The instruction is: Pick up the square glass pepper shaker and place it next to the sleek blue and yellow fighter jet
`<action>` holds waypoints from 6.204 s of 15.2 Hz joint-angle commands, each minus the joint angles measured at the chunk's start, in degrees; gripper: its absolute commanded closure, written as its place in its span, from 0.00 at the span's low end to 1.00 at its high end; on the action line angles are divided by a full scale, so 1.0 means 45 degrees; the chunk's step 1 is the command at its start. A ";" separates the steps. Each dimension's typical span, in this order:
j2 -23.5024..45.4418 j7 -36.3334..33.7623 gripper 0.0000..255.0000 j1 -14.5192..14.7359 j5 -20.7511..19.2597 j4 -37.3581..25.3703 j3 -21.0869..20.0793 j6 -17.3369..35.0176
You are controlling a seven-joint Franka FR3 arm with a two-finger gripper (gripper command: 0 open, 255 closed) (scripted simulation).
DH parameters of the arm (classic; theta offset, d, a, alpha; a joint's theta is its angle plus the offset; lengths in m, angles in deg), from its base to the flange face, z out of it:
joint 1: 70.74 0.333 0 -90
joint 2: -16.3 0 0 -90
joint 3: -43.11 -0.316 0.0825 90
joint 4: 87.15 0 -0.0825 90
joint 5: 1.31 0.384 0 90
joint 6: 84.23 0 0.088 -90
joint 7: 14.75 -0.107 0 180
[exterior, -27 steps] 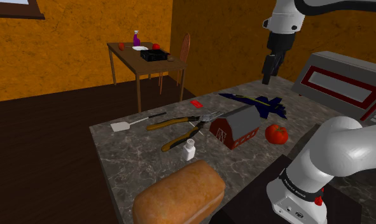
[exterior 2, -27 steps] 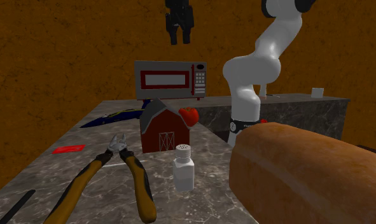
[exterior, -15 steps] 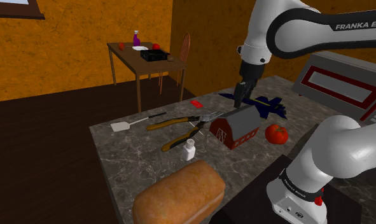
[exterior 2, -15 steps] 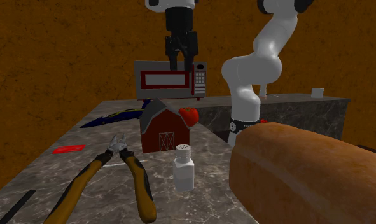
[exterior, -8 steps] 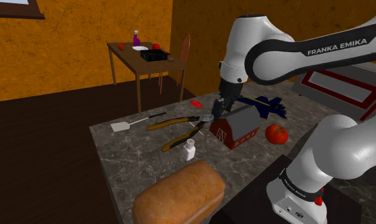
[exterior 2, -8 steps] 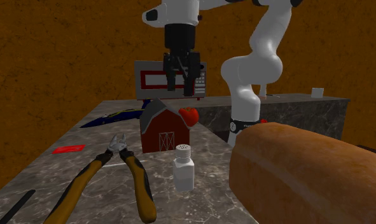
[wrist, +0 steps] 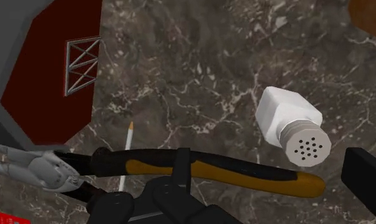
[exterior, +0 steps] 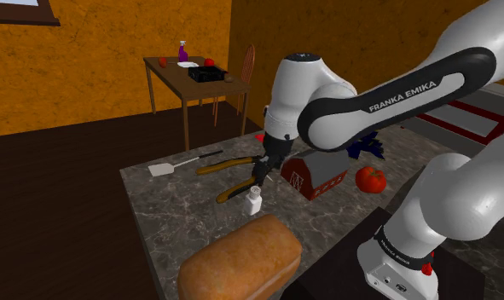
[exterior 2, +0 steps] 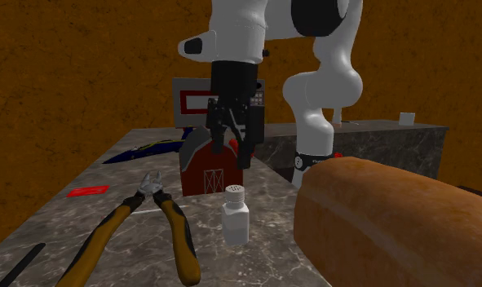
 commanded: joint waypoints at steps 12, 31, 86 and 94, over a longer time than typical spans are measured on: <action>0.3412 -0.2056 0.00 -0.0542 -0.1771 -0.0360 -0.1168 0.3302; 0.3055 -0.1816 1.00 -0.0464 -0.1467 -0.0437 -0.1119 0.2906; -0.7930 0.7086 1.00 -0.2697 -0.2857 0.2138 0.6564 -0.5297; -0.8045 0.9888 1.00 -0.4425 -0.4875 0.1778 0.9240 -0.5576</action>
